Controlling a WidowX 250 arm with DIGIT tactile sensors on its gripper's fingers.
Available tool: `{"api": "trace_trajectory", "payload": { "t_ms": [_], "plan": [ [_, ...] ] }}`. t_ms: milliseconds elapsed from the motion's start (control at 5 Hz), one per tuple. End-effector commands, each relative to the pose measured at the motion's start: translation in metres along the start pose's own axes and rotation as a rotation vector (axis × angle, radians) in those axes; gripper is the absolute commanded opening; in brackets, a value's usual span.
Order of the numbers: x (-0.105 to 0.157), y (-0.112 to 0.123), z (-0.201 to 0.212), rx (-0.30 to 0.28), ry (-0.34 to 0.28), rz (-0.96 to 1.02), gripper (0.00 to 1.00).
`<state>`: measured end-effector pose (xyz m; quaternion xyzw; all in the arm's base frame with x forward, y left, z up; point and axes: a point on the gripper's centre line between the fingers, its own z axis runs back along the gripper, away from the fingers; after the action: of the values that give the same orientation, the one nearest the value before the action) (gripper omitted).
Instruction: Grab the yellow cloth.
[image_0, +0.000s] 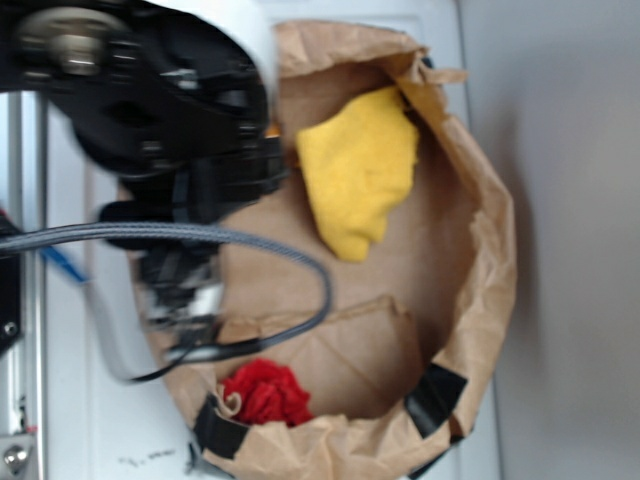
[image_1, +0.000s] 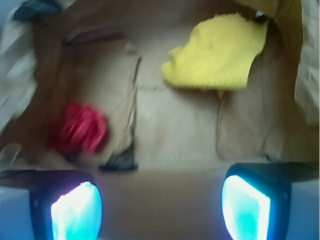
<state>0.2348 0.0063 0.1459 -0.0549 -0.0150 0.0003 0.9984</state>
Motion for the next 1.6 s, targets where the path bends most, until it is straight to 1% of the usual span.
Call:
{"api": "trace_trajectory", "payload": {
  "t_ms": [0, 200, 400, 600, 800, 1000, 1200, 1400],
  "plan": [
    [0.059, 0.020, -0.025, 0.046, -0.159, 0.135, 1.00],
    [0.056, 0.017, -0.043, 0.051, -0.193, 0.196, 1.00],
    [0.053, 0.019, -0.059, 0.073, -0.189, 0.213, 1.00],
    [0.049, 0.027, -0.078, 0.116, -0.166, 0.227, 1.00],
    [0.050, 0.029, -0.082, 0.140, -0.172, 0.230, 1.00],
    [0.071, 0.042, -0.078, 0.140, -0.189, 0.264, 1.00],
    [0.080, 0.046, -0.080, 0.160, -0.183, 0.279, 1.00],
    [0.078, 0.048, -0.085, 0.191, -0.192, 0.285, 0.00]
  ]
}}
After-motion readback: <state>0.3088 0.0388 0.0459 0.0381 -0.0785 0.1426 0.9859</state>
